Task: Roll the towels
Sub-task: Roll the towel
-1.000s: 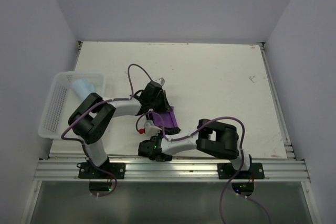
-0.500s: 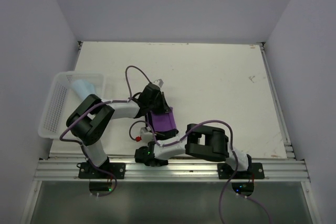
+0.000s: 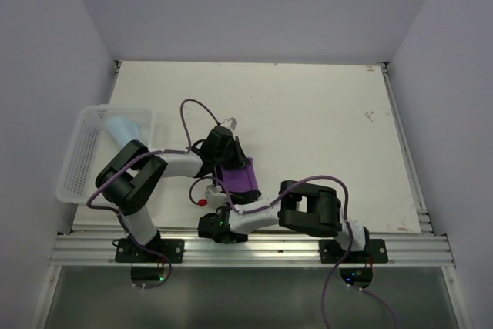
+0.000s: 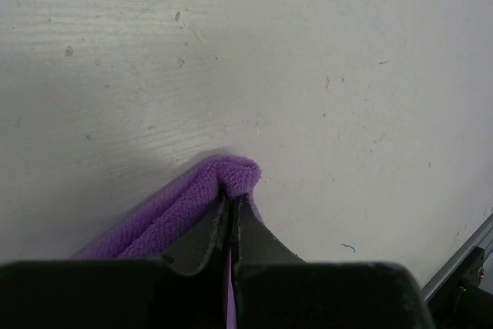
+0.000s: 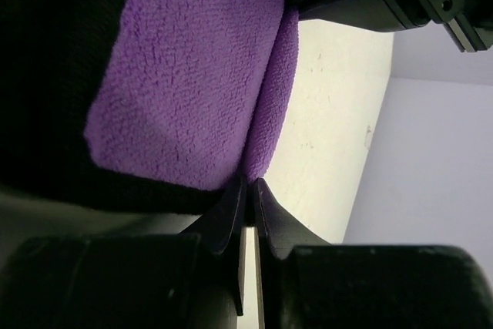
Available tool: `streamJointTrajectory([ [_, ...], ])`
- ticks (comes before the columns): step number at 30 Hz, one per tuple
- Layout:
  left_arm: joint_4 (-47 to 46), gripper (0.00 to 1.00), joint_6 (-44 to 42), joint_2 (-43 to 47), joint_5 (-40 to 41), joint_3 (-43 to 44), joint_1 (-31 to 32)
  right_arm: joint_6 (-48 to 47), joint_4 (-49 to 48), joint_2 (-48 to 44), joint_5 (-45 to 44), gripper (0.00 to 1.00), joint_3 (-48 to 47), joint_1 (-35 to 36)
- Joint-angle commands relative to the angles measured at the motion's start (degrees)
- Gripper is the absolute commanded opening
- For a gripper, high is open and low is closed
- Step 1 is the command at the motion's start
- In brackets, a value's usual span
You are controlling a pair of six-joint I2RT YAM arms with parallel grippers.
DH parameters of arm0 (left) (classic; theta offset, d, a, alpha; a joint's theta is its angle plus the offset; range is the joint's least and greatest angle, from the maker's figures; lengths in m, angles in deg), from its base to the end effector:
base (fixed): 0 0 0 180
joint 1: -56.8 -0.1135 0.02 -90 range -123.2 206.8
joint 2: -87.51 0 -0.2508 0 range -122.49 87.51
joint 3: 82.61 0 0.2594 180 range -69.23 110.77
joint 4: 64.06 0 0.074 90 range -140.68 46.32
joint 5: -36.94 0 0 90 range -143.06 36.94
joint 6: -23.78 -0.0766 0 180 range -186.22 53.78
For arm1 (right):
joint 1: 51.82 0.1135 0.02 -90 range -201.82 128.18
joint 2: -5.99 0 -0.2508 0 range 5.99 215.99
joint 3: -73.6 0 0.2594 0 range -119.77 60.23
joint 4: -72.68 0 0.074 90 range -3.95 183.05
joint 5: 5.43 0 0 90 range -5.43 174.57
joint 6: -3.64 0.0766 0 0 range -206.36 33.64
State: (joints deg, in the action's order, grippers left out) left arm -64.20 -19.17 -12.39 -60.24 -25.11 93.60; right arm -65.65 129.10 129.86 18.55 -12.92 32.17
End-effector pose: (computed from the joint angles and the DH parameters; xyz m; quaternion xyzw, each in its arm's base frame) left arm 0.2871 -0.2267 0.0848 -0.0563 0.9113 -0.3125 0.2622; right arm 0.1072 0.3498 0.0595 -0.4549 0.7041 -0.3544 0.4143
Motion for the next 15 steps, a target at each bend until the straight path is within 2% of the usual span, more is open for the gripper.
streamJointTrajectory([
  [1,1.04,0.0,-1.43,-2.23,9.11,-2.46,-1.73,3.46,-2.7,-6.53,5.72,0.07,1.86,1.27],
  [7,-0.37,0.0,-0.99,-3.2,8.76,-3.69,-1.64,5.57,-5.43,-14.36,7.57,0.1,4.5,1.18],
  [15,-2.12,0.0,-0.38,-4.16,8.24,-4.57,-1.55,6.8,-9.55,-19.01,13.8,0.25,9.14,1.18],
])
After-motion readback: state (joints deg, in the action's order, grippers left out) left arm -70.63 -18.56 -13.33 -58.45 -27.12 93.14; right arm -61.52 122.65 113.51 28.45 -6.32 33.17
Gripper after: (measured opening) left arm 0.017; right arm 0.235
